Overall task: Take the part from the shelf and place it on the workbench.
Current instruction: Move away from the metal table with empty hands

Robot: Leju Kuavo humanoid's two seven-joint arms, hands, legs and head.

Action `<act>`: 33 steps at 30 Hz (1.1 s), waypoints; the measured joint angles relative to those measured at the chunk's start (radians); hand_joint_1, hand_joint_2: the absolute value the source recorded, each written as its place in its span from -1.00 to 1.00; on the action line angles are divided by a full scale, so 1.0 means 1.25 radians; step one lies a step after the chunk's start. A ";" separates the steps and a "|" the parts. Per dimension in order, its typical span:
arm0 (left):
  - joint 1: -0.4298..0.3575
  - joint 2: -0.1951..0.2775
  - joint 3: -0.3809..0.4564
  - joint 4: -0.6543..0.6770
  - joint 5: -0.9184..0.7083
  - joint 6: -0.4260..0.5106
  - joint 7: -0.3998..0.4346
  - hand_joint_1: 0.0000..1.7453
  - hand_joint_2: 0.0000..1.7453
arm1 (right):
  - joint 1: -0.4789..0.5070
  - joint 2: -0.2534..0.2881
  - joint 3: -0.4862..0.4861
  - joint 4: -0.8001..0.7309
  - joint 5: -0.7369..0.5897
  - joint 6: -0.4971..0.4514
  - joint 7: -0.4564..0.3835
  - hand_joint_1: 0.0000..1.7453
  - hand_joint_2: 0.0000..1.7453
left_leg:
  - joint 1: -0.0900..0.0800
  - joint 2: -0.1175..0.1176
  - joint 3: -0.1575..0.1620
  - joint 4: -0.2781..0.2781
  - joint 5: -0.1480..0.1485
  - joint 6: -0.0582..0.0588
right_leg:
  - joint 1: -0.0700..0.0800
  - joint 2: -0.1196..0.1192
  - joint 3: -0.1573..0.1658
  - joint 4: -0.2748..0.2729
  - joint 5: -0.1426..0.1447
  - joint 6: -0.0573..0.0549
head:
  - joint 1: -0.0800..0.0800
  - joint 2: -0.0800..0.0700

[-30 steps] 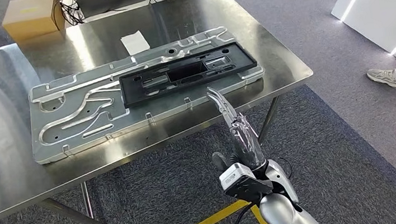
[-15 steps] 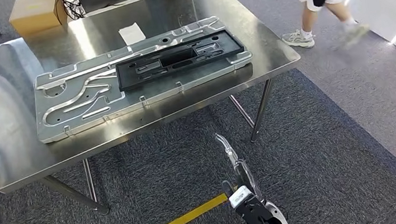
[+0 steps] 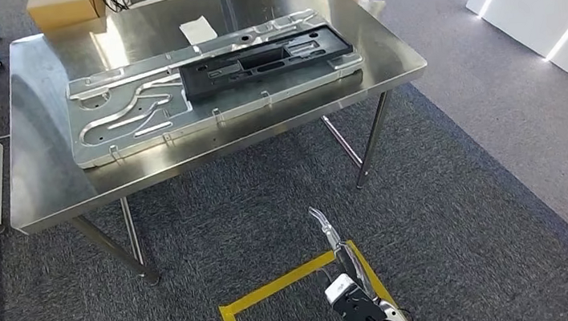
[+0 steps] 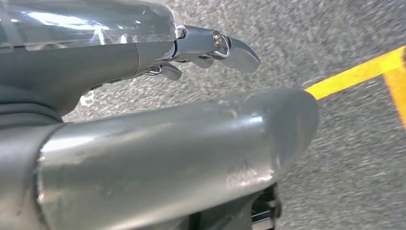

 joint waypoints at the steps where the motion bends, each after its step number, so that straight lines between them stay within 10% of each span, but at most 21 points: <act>1: 0.000 0.000 0.000 0.000 0.000 0.000 0.000 -1.00 -1.00 | 0.001 0.000 -0.001 0.006 -0.008 0.002 0.009 -1.00 -1.00 | 0.000 0.000 -0.011 0.000 0.009 -0.002 | 0.000 0.000 0.028 -0.020 0.023 -0.002 | 0.000 0.000; 4: 0.001 0.000 -0.001 0.000 0.000 0.004 0.003 -1.00 -1.00 | 0.005 -0.002 -0.008 0.052 -0.042 -0.006 0.020 -1.00 -1.00 | -0.003 -0.001 -0.031 0.000 0.030 -0.010 | 0.005 0.003 0.162 -0.191 0.037 -0.018 | -0.001 0.000; 6: 0.002 -0.001 -0.002 0.000 0.001 0.008 0.004 -1.00 -1.00 | 0.011 -0.003 -0.021 0.110 -0.075 -0.020 0.008 -1.00 -1.00 | -0.001 -0.002 -0.033 -0.004 0.044 -0.019 | 0.013 0.004 0.205 -0.263 0.022 -0.028 | 0.000 0.000; 9: 0.008 0.000 -0.004 0.000 0.005 0.011 0.003 -1.00 -1.00 | 0.027 -0.004 -0.050 0.217 -0.154 -0.015 -0.013 -1.00 -1.00 | 0.003 -0.003 -0.041 0.001 0.037 -0.033 | 0.013 -0.001 0.195 -0.280 0.044 -0.044 | 0.001 0.000; 14: 0.015 0.000 -0.006 0.000 0.015 0.012 -0.003 -1.00 -1.00 | 0.031 0.017 -0.164 0.474 -0.297 0.016 -0.056 -1.00 -1.00 | 0.004 -0.004 -0.081 0.199 -0.115 -0.042 | 0.015 -0.009 0.138 -0.274 0.087 -0.059 | -0.005 0.000; 16: 0.016 0.000 -0.008 0.000 0.016 0.012 -0.002 -1.00 -1.00 | 0.028 0.023 -0.219 0.599 -0.327 0.037 -0.065 -1.00 -1.00 | 0.004 -0.004 -0.055 0.215 -0.078 -0.043 | 0.015 -0.012 0.108 -0.262 0.098 -0.056 | -0.005 0.000; 18: 0.018 0.001 -0.012 0.000 0.016 0.012 0.007 -1.00 -1.00 | 0.026 0.027 -0.268 0.711 -0.343 0.058 -0.050 -1.00 -1.00 | 0.003 -0.004 0.018 0.135 -0.045 -0.041 | 0.015 -0.013 0.080 -0.245 0.106 -0.050 | -0.006 0.000; 21: 0.019 0.004 -0.021 0.000 0.008 0.011 0.030 -1.00 -1.00 | 0.023 0.035 -0.310 0.828 -0.354 0.061 0.012 -1.00 -1.00 | -0.001 -0.004 0.109 -0.004 -0.089 -0.029 | 0.017 -0.012 0.060 -0.222 0.115 -0.039 | -0.005 0.000; 24: 0.022 0.006 -0.031 0.000 -0.001 0.011 0.043 -1.00 -1.00 | 0.019 0.044 -0.338 0.897 -0.367 0.041 0.072 -1.00 -1.00 | -0.001 -0.001 0.110 -0.024 -0.084 -0.008 | 0.013 -0.009 0.055 -0.213 0.118 -0.024 | -0.005 0.000; 29: 0.027 0.008 -0.043 0.000 -0.009 0.014 0.063 -1.00 -1.00 | 0.016 0.055 -0.353 0.954 -0.355 0.029 0.123 -1.00 -1.00 | 0.002 0.003 0.079 -0.024 -0.056 0.003 | 0.000 0.000 -0.015 -0.016 -0.009 -0.003 | 0.001 0.000; 31: 0.029 0.009 -0.046 0.000 -0.009 0.014 0.064 -1.00 -1.00 | 0.015 0.057 -0.355 0.965 -0.353 0.029 0.126 -1.00 -1.00 | 0.002 0.001 0.072 -0.023 -0.050 -0.001 | -0.005 0.000 0.015 -0.033 0.003 0.000 | 0.001 0.000; 33: 0.030 0.009 -0.049 0.000 -0.009 0.014 0.064 -1.00 -1.00 | 0.013 0.057 -0.358 0.973 -0.351 0.029 0.127 -1.00 -1.00 | 0.004 -0.005 0.071 -0.023 -0.046 -0.007 | -0.010 0.017 0.092 -0.148 0.042 -0.001 | 0.001 0.000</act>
